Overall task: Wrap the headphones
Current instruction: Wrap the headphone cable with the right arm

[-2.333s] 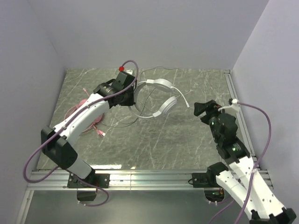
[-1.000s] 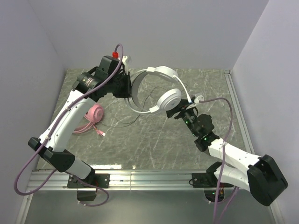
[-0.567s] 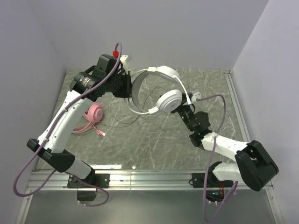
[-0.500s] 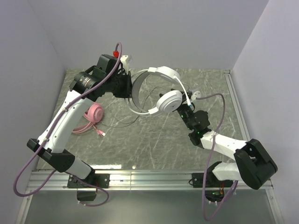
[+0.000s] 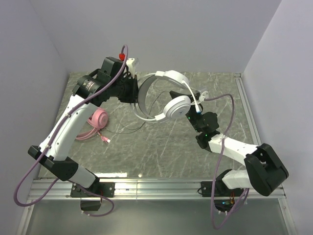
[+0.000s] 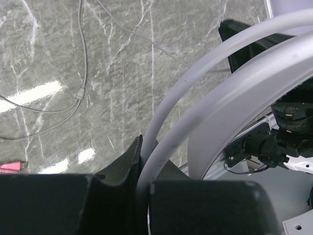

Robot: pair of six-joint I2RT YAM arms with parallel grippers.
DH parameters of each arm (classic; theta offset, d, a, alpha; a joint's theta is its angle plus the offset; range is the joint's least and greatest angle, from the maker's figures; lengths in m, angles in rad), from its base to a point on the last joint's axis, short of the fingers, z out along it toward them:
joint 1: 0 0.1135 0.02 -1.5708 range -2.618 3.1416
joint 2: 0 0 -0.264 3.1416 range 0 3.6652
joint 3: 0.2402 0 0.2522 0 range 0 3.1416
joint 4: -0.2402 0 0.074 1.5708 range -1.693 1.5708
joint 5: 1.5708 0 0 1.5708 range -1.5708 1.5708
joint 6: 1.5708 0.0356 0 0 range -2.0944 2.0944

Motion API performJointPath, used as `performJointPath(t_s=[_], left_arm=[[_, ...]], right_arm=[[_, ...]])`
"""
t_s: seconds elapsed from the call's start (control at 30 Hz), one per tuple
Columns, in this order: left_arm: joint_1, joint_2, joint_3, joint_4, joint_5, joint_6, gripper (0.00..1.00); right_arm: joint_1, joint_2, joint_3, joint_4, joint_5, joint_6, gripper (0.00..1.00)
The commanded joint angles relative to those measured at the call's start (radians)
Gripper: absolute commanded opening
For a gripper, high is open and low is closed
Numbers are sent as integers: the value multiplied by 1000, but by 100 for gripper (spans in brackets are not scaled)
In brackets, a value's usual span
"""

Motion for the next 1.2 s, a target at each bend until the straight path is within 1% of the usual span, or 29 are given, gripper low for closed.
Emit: performJointPath(t_s=[0.0, 0.13, 0.17, 0.27, 0.33, 0.37, 0.43, 0.47, 0.6, 0.67, 0.77, 0.83, 0.87, 0.97, 1.0, 1.03, 1.13, 1.17], left_arm=[[-1, -66, 26, 61, 48, -8, 0], [-1, -78, -21, 105, 97, -1, 0], [-1, -81, -47, 126, 140, 1, 0], [-3, -89, -90, 169, 204, 10, 0], [-4, -94, -115, 191, 237, 15, 0], [-4, -97, -136, 203, 273, 16, 0], [-17, -97, -167, 232, 304, 29, 0], [-23, -97, -175, 242, 321, 32, 0], [-81, -78, -202, 297, 317, 30, 0], [-89, -68, -201, 320, 323, 18, 0], [-92, -54, -190, 361, 329, -23, 0], [-92, -46, -169, 380, 285, -74, 0], [-92, -41, -164, 387, 265, -92, 0], [-92, -31, -171, 461, 199, -168, 0], [-92, -28, -176, 511, 200, -198, 0], [-92, -21, -173, 527, 205, -212, 0], [-89, 17, -117, 539, 185, -254, 0], [-90, 28, -100, 539, 154, -257, 0]], right_arm=[[7, -75, -31, -20, -42, 25, 0], [8, -126, -53, -123, -120, 46, 0], [8, -137, -56, -155, -133, 57, 0], [10, -196, -94, -195, -162, 83, 0], [10, -224, -109, -214, -159, 97, 0], [8, -238, -112, -258, -139, 112, 0], [8, -275, -108, -309, -131, 120, 0], [10, -284, -102, -361, -124, 131, 0], [5, -307, -60, -461, -104, 146, 0], [4, -307, -57, -471, -102, 161, 0], [4, -282, -59, -456, -141, 186, 0], [4, -261, -74, -430, -183, 206, 0], [5, -255, -97, -386, -196, 235, 0], [8, -232, -126, -317, -234, 285, 0], [13, -215, -129, -314, -242, 292, 0], [16, -206, -126, -310, -263, 302, 0], [22, -184, -140, -262, -306, 327, 0], [27, -181, -154, -233, -320, 333, 0]])
